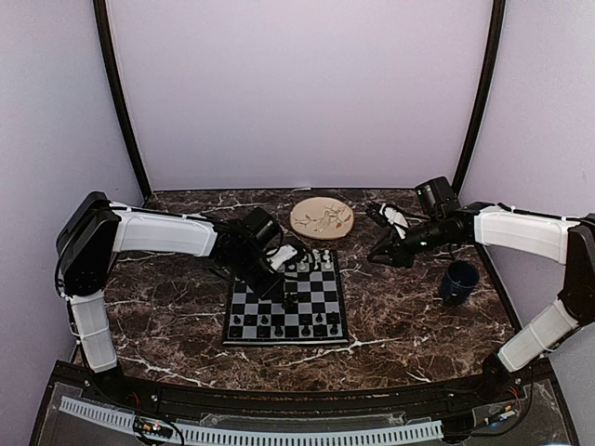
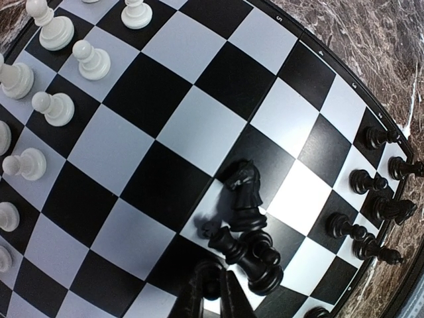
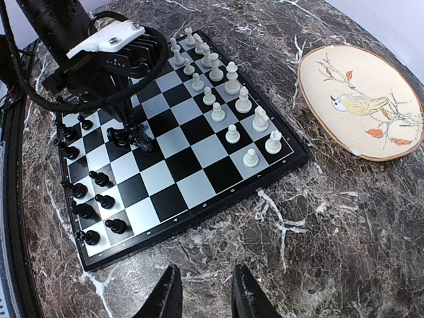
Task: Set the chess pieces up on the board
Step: Pick up the pawn from the chessboard, then place the pawn at e7.
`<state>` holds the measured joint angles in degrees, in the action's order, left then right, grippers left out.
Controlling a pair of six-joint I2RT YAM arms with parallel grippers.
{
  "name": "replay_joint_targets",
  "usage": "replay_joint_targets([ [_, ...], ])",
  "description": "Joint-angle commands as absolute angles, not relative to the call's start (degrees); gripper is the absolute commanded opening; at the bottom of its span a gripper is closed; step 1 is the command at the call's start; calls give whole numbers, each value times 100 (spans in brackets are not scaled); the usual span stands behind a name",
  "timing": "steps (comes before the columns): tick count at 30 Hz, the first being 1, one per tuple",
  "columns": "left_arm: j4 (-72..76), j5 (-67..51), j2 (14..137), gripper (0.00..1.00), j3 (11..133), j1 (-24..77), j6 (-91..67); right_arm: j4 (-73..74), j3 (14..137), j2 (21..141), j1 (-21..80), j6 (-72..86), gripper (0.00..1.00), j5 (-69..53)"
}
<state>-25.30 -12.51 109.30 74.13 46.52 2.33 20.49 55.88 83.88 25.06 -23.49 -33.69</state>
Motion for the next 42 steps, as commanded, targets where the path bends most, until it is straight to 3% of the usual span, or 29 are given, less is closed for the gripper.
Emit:
replay_joint_targets([
  [1,-2565,-1161,10844,8,7570,4685,242,1913,5547,8385,2461,-2398,27,-3473],
  [19,-2399,-1685,9592,7,6506,4841,665,1953,5585,8480,2460,-2415,27,-3548],
  [42,-2530,-1547,10209,7,6538,5159,929,1964,5582,8516,2460,-2433,27,-3529],
])
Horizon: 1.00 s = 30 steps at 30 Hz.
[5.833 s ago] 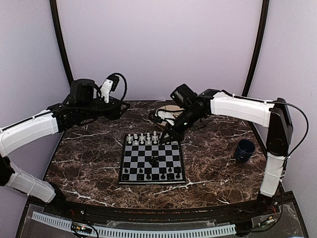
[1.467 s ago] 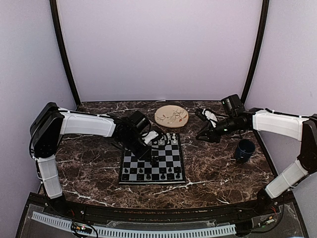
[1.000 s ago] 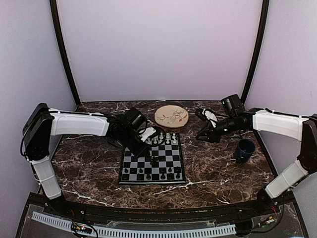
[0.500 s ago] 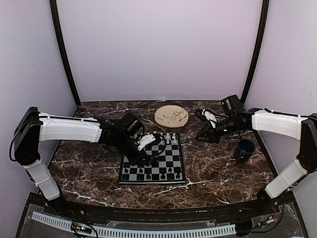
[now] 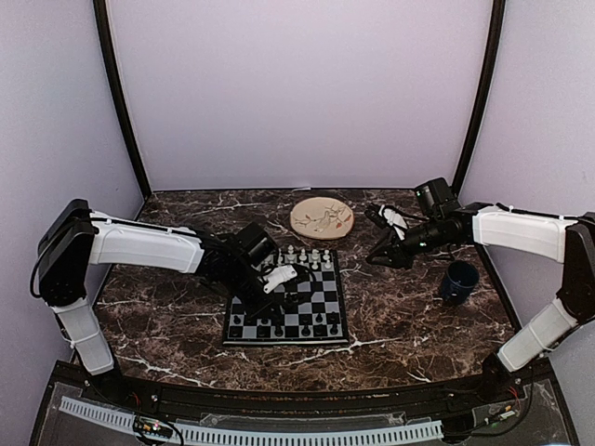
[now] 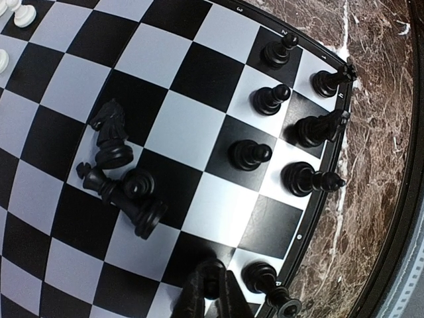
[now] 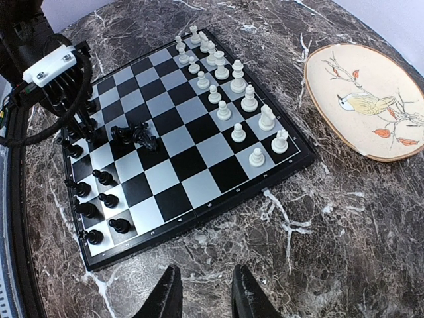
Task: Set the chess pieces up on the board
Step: Place the pawn at e7.
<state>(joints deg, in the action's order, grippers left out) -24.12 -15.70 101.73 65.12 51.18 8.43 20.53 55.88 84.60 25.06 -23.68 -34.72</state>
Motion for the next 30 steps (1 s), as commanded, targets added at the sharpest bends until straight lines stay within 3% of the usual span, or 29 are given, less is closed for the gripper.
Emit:
replay_joint_targets([
  [1,-2539,-1542,10227,7,6539,5159,935,1963,5577,8514,2454,-2433,27,-3525],
  [9,-2539,-1379,10274,8,6505,5192,959,1967,5582,8525,2460,-2442,27,-3532],
  [22,-2688,-1250,9954,30,6747,5221,828,1993,5601,8569,2461,-2450,27,-3558],
  [30,-2653,-958,10036,36,7178,5221,211,2012,5618,8587,2459,-2453,27,-3560],
])
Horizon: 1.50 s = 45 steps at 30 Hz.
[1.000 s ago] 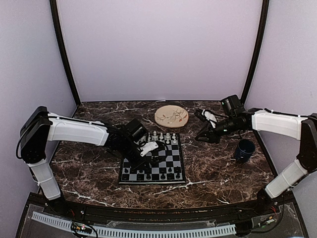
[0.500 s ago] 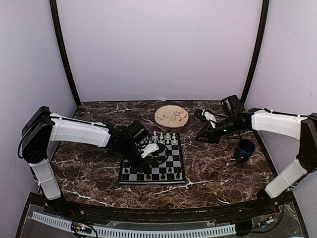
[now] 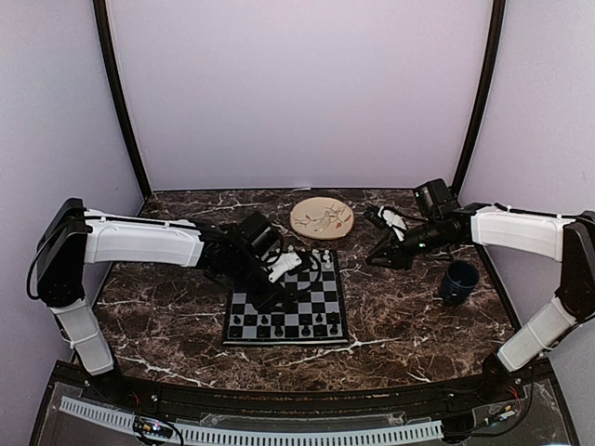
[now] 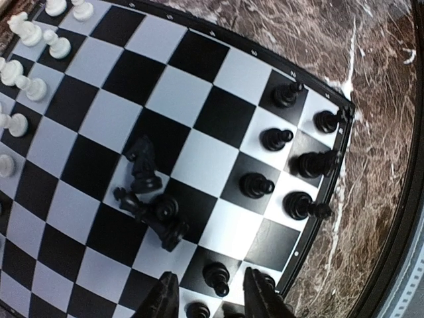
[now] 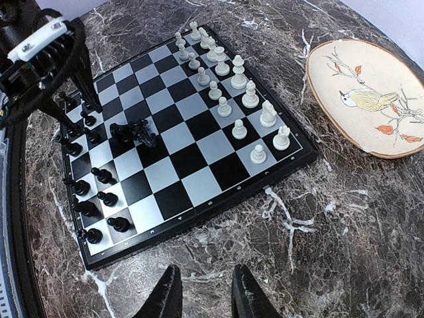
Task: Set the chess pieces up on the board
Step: Place the pawn at e7, then pick up the king from the chessboard.
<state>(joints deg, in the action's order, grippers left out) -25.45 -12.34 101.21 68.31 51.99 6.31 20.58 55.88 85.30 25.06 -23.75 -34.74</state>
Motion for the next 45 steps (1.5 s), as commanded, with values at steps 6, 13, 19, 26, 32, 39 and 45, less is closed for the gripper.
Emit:
replay_joint_targets([
  [6,-2743,-537,10392,39,7465,5221,-559,2021,5617,8579,2461,-2466,27,-3559],
  [13,-2793,-639,10652,42,7517,5221,-888,2020,5610,8578,2461,-2483,27,-3556],
  [19,-2806,-625,10789,42,7496,5221,-971,2031,5615,8584,2461,-2509,27,-3555],
  [26,-2725,-611,10967,42,7548,5221,-1109,2047,5608,8570,2457,-2509,27,-3538],
  [32,-2837,-529,11073,39,7629,5221,-1177,2048,5611,8586,2461,-2513,27,-3528],
  [39,-3276,-156,11065,32,7689,5221,-1203,2052,5622,8630,2461,-2515,27,-3544],
  [45,-3398,-23,11064,27,7646,5221,-1176,2078,5644,8673,2457,-2514,27,-3551],
])
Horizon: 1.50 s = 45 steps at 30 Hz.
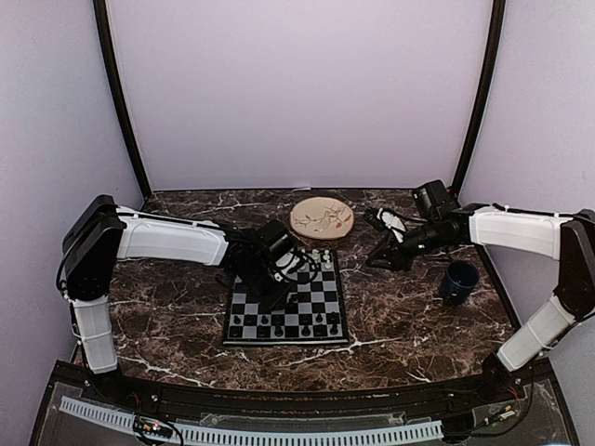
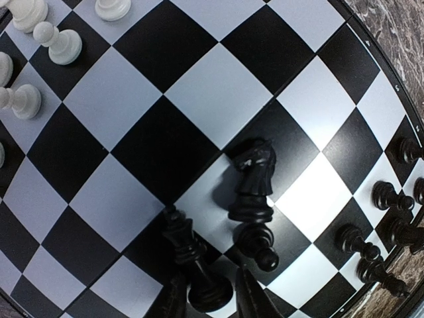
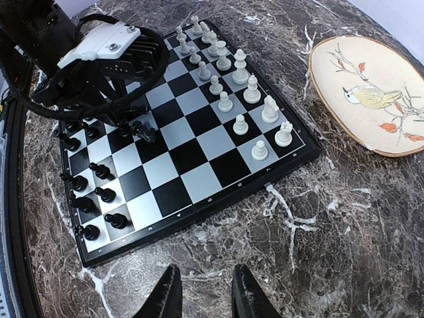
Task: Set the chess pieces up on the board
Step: Pick up the king from the chessboard.
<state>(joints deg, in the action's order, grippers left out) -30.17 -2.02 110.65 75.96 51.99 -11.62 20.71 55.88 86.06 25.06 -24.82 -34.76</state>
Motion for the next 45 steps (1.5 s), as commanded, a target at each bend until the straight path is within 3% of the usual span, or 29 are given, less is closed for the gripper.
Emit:
replay_joint_targets([
  [1,-3389,-30,11065,27,7644,5221,-1158,2082,5643,8675,2460,-2520,27,-3555],
  [9,-3479,170,11127,20,7673,5221,-1139,2089,5643,8660,2461,-2520,27,-3554],
  [13,-3465,251,11150,30,7655,5212,-1149,2099,5658,8679,2455,-2517,27,-3574],
  [20,-3474,273,11245,31,7704,5186,-1285,2097,5651,8658,2461,-2518,27,-3570],
  [28,-3737,231,11347,23,7787,5168,-1289,2105,5654,8648,2461,-2518,27,-3569],
  [35,-3770,133,11296,8,7781,5151,-1154,2113,5710,8648,2459,-2420,27,-3575],
  [45,-2489,299,10125,5,7102,5142,-357,2436,6990,8770,2458,-1455,28,-3665],
])
